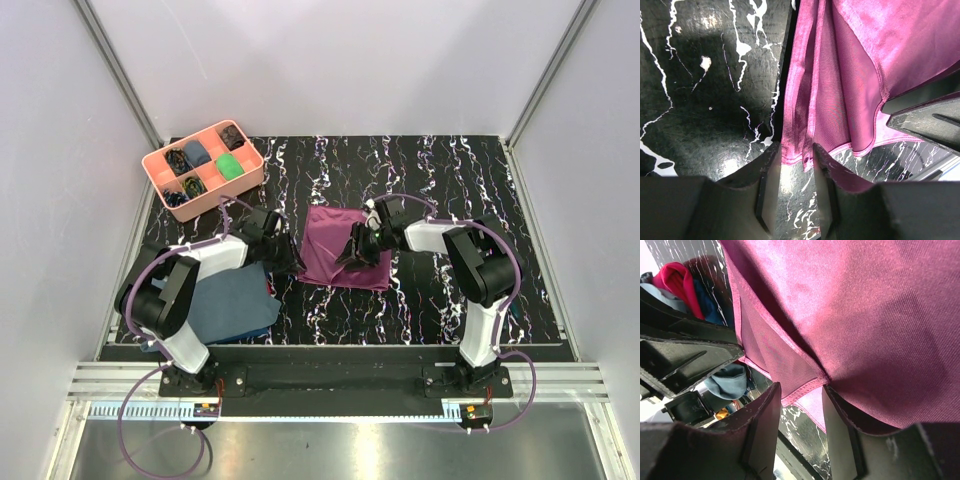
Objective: Fold the napkin into a case and place the utensils inside
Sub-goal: Fold the rectangle-folded napkin at the center of the board, then rotate the square-folded napkin at the center of the board.
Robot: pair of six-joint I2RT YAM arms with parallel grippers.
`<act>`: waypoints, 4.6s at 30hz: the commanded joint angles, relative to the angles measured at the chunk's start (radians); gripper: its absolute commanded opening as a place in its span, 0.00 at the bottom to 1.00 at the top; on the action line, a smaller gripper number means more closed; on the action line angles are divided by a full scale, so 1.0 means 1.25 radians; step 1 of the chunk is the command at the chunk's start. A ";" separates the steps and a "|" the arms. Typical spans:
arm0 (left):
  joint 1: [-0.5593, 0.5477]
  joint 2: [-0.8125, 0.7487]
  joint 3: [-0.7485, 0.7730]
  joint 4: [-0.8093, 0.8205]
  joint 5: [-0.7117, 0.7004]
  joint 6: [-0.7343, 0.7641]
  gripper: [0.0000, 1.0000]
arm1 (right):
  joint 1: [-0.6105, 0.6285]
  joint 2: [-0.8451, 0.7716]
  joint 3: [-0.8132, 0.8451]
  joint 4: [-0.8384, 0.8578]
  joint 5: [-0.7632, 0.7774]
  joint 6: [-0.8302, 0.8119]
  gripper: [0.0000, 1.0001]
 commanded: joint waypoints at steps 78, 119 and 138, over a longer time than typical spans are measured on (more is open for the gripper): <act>0.078 0.176 0.337 -0.121 0.096 0.178 0.41 | 0.165 -0.173 0.103 -0.256 0.272 -0.109 0.51; 0.078 0.276 0.451 -0.102 0.065 0.173 0.34 | 0.282 -0.040 0.157 -0.309 0.384 -0.119 0.38; 0.077 0.269 0.465 -0.114 0.072 0.172 0.41 | 0.283 -0.023 0.200 -0.342 0.373 -0.136 0.28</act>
